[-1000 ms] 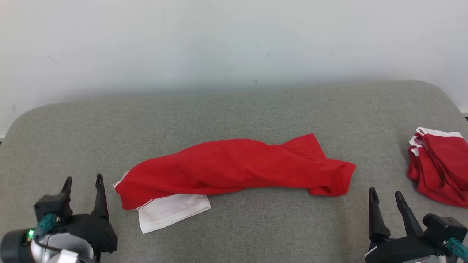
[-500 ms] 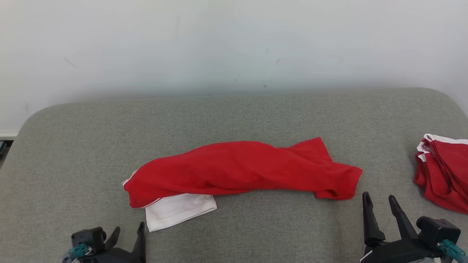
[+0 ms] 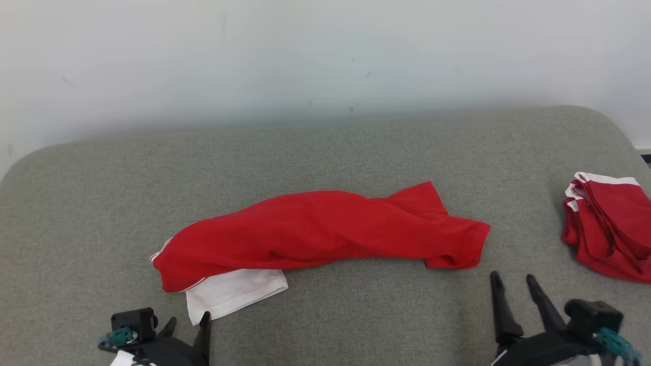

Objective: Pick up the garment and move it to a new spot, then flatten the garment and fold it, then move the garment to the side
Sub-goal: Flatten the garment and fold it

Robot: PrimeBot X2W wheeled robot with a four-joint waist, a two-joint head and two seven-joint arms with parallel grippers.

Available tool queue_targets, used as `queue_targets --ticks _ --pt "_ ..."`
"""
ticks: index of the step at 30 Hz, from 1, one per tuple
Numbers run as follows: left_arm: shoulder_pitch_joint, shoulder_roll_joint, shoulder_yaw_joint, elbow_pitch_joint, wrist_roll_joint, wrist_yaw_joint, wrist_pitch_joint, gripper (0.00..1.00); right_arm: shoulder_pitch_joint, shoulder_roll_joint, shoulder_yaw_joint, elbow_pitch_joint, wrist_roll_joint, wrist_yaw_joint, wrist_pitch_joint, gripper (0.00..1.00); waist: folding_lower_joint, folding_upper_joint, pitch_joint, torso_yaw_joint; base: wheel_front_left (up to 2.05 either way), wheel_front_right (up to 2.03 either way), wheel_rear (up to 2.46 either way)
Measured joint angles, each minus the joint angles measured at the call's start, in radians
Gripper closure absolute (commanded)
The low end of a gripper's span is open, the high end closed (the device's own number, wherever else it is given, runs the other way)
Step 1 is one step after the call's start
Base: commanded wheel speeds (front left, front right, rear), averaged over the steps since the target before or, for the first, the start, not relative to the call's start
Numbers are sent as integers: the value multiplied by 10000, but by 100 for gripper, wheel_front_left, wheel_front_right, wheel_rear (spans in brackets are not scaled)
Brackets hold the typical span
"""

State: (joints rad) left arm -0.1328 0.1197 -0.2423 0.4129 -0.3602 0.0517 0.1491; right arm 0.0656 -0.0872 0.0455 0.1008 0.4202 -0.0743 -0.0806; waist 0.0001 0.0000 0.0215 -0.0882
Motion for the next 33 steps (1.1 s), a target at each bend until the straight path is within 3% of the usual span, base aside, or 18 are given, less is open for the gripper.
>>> queue_targets --ticks 8,19,33 --pt "-546 -144 -290 48 21 -6 253 0 -1625 -516 581 1444 -311 339 1014 0 1 0 284 15 0 0 0" --pt "-1151 -268 -556 265 119 -82 533 0 -3033 -635 1243 3409 -727 583 2234 0 1 0 680 455 0 0 0" --pt "-1686 -339 -637 623 119 -180 619 0 -4256 -466 1521 4909 -894 654 2569 0 1 0 1409 871 0 0 0"
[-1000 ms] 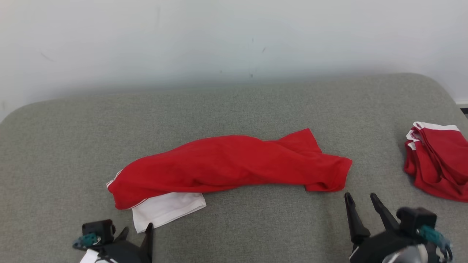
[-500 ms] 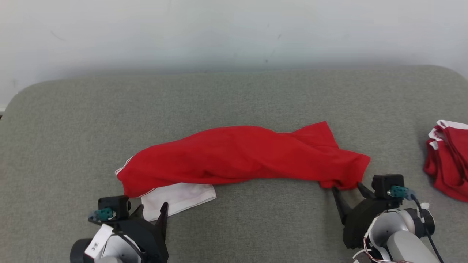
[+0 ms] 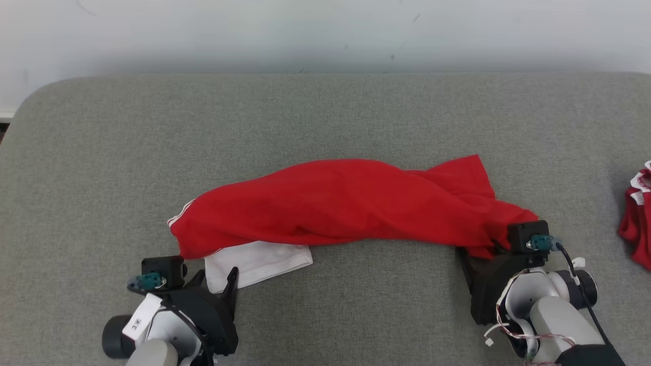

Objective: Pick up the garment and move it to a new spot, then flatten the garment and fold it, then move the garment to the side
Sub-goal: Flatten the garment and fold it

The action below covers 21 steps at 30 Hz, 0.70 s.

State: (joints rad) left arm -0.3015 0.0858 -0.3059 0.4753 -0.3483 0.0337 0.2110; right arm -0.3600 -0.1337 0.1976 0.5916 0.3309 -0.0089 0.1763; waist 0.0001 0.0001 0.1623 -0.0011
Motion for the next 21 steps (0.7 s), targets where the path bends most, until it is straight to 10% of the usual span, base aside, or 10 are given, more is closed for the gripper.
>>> queue_targets --ticks 3,4,6,8,21 --pt "-208 -69 -19 155 0 -81 -4 0 -264 4 -6 259 -10 -13 -10 0 0 0 97 33 0 0 0" --pt "-225 -88 -21 215 -4 -81 -4 11 -331 15 -6 328 -19 -13 -17 28 0 0 112 39 0 0 0" --pt "-276 -88 -42 301 -2 -84 -4 68 -439 33 -8 508 -35 -46 -58 100 -1 0 131 39 0 0 0" --pt "-330 -90 -42 343 -2 -86 -4 100 -484 23 -27 617 -35 -59 -105 100 -2 0 149 33 0 0 0" --pt "-330 -171 826 -430 -792 -261 -1037 100 -616 10 -612 301 349 198 -1223 100 -1 0 -124 36 0 0 0"
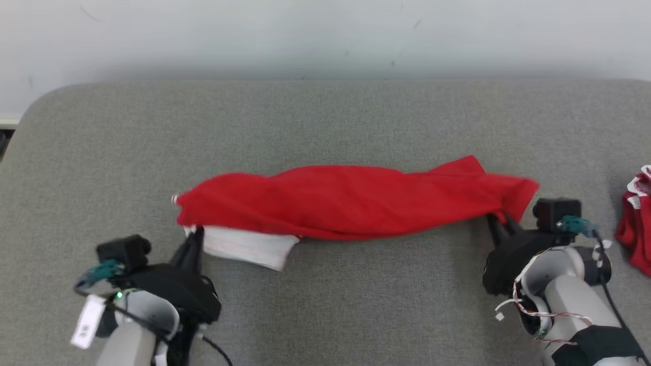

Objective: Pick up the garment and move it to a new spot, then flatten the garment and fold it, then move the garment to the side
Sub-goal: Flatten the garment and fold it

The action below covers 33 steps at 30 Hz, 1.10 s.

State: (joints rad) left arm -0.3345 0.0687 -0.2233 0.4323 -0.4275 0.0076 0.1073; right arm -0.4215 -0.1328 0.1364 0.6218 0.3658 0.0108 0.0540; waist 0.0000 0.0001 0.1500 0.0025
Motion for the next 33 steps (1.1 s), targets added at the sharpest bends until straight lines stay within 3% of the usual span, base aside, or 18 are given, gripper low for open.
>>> queue_targets --ticks 3,9,16,24,30,31,32,33 --pt "1 23 295 -732 -328 -96 -416 100 0 -111 -222 -577 182 213 -399 100 1 0 -196 0 0 0 0" --pt "360 19 489 -2608 -997 -708 -771 100 373 -449 -405 -2057 562 690 -782 100 0 0 -678 -4 0 0 0" --pt "1582 73 539 -5131 -1461 -796 -786 100 2255 -686 -928 -4291 1321 777 -771 100 -2 -1 -1231 -86 0 0 0" --pt "1679 90 219 -4339 -1149 -313 -109 100 2477 -725 -930 -4217 1446 583 171 100 -1 -1 -1067 -252 0 0 0" --pt "988 63 46 -3229 -456 33 -6 100 1402 -591 -606 -3469 1444 476 888 100 0 0 -624 -328 0 0 0" --pt "801 46 10 -3114 -360 134 -8 100 1162 -571 -610 -3319 1444 410 938 73 0 -1 -543 -335 0 0 0" --pt "632 27 -2 -3026 -305 190 -10 100 942 -564 -633 -3193 1444 347 1005 60 0 0 -463 -339 0 0 0" --pt "462 0 -8 -2913 -303 201 -13 100 727 -568 -663 -3030 1444 286 1055 38 0 -1 -378 -341 0 0 0"
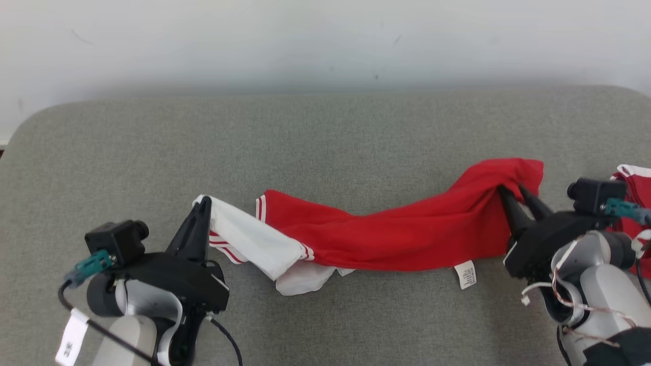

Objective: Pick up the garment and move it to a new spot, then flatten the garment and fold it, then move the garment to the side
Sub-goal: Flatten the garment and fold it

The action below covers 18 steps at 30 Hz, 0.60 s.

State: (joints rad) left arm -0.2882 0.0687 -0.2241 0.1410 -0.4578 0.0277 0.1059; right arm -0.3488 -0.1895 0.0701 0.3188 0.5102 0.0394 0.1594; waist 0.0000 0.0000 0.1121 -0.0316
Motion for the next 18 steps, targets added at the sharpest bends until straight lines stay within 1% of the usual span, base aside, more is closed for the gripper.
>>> queue_targets --ticks 1,3,4,5,9,10,11,12,15,18 --pt "-145 -17 -19 105 48 40 -8 100 -185 0 -44 136 0 -94 6 0 0 1 80 2 0 0 0" --pt "-399 -33 -79 313 84 73 -10 100 -534 -15 -119 433 -21 -240 10 0 1 1 233 21 0 0 0" --pt "-399 -33 -79 313 84 73 -10 100 -534 -15 -119 433 -21 -240 10 0 1 1 233 21 0 0 0" --pt "-611 -54 -140 516 84 73 -29 100 -784 -65 -151 637 -169 -347 2 0 1 1 362 63 0 0 0" --pt "-815 -77 -151 784 84 73 -163 100 -1019 -75 -128 830 -284 -407 -58 0 1 1 478 185 0 0 0" --pt "-819 -71 -142 836 86 75 -199 96 -1112 -40 -98 920 -288 -407 -96 0 1 0 504 218 0 0 0" --pt "-819 -65 -150 922 107 75 -207 69 -1168 -17 -63 959 -307 -407 -102 0 1 0 522 245 0 0 0" --pt "-818 -69 -159 1012 134 75 -278 0 -1184 -12 -35 991 -339 -407 -113 0 1 0 533 266 0 0 0" --pt "-805 -46 -128 1235 211 96 -412 0 -1183 0 65 1220 -405 -399 -219 0 2 1 488 277 0 0 0" --pt "-607 119 -65 1296 493 198 -616 0 -1126 -31 75 1258 -489 -399 -470 0 0 1 362 249 0 0 0"
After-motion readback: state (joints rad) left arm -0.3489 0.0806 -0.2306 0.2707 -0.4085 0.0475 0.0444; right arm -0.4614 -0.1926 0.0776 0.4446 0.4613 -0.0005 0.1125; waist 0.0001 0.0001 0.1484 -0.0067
